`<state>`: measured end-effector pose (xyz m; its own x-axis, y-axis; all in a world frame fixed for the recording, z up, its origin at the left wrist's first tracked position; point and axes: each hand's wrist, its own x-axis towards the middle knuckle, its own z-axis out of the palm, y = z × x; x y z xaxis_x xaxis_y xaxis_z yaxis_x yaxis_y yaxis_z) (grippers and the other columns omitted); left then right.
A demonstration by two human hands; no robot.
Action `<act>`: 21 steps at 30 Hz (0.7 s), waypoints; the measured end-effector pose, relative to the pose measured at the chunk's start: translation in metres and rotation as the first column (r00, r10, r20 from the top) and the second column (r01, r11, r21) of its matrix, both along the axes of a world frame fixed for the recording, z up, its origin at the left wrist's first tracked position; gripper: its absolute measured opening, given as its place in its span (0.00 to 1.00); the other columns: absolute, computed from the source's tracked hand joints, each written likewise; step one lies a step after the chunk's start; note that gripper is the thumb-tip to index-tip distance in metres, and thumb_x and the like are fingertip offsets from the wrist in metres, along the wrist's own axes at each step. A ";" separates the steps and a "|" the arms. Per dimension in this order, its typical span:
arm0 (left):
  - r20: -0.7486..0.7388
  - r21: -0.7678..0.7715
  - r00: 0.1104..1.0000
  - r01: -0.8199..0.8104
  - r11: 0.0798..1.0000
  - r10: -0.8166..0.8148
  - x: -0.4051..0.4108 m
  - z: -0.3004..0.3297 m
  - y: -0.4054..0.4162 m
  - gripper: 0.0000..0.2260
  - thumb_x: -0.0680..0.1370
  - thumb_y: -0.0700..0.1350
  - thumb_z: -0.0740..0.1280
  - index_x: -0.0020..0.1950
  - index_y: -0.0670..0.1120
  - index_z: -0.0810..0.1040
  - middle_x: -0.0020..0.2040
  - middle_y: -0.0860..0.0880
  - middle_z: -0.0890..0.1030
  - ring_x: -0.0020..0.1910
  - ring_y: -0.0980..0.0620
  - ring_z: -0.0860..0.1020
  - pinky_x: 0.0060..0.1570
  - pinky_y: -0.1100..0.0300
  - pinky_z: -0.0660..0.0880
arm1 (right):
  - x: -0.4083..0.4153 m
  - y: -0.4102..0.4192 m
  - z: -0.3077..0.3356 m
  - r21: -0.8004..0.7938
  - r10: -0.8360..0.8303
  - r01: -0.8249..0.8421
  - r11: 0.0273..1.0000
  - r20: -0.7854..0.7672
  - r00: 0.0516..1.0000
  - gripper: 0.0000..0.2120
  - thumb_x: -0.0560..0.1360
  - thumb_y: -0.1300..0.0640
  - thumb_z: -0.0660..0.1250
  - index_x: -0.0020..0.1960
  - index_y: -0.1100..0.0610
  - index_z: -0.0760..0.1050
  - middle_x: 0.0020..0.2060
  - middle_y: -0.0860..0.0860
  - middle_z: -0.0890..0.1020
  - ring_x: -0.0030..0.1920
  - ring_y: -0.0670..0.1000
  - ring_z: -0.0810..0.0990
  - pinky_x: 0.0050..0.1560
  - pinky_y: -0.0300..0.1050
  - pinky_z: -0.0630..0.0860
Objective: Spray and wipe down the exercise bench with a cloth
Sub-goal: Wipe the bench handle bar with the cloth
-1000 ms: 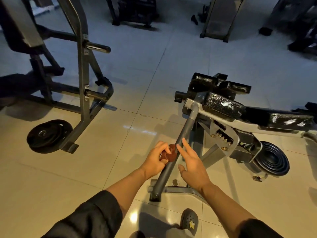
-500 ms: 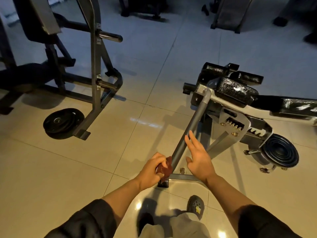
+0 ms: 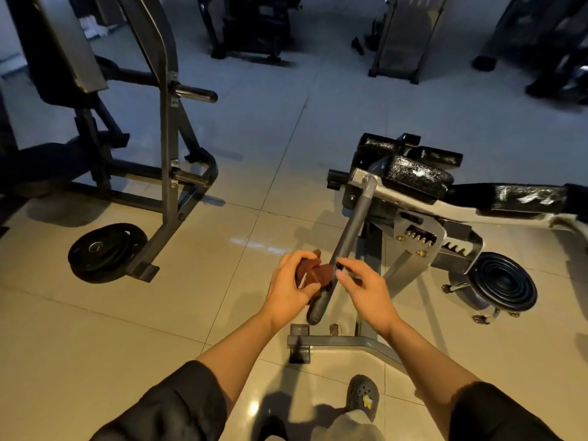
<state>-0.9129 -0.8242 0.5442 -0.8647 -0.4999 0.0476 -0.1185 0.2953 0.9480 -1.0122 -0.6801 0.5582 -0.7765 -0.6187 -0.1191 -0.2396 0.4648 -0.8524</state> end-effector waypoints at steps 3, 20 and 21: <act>-0.094 0.003 0.995 0.023 1.000 -0.023 -0.036 0.024 0.011 0.27 0.69 0.36 0.75 0.61 0.56 0.68 0.56 0.56 0.69 0.54 0.67 0.72 0.51 0.74 0.71 | -0.002 -0.003 0.027 -0.315 0.038 0.068 0.947 0.317 0.948 0.19 0.79 0.57 0.65 0.69 0.48 0.72 0.57 0.47 0.81 0.59 0.46 0.80 0.58 0.43 0.77; 0.246 -0.092 0.969 0.059 0.994 -0.035 -0.070 -0.006 -0.009 0.21 0.73 0.29 0.69 0.62 0.45 0.76 0.57 0.51 0.73 0.54 0.51 0.76 0.48 0.69 0.74 | -0.113 -0.046 0.016 -0.115 -0.187 0.181 0.977 -0.048 0.981 0.19 0.73 0.68 0.69 0.60 0.52 0.75 0.56 0.51 0.68 0.57 0.56 0.74 0.54 0.46 0.78; 0.270 -0.096 0.962 0.058 0.994 -0.030 -0.067 -0.009 -0.010 0.21 0.72 0.29 0.69 0.62 0.44 0.76 0.57 0.51 0.73 0.53 0.51 0.76 0.46 0.70 0.74 | -0.107 -0.051 0.011 -0.071 -0.187 0.180 0.981 -0.120 0.975 0.18 0.74 0.67 0.68 0.61 0.54 0.75 0.58 0.51 0.67 0.58 0.56 0.73 0.55 0.39 0.73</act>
<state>-0.9796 -0.8345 0.5350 -0.8739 -0.4654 -0.1401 -0.3485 0.3991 0.8481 -1.1188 -0.7308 0.5692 -0.8839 -0.4673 0.0188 -0.2614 0.4602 -0.8484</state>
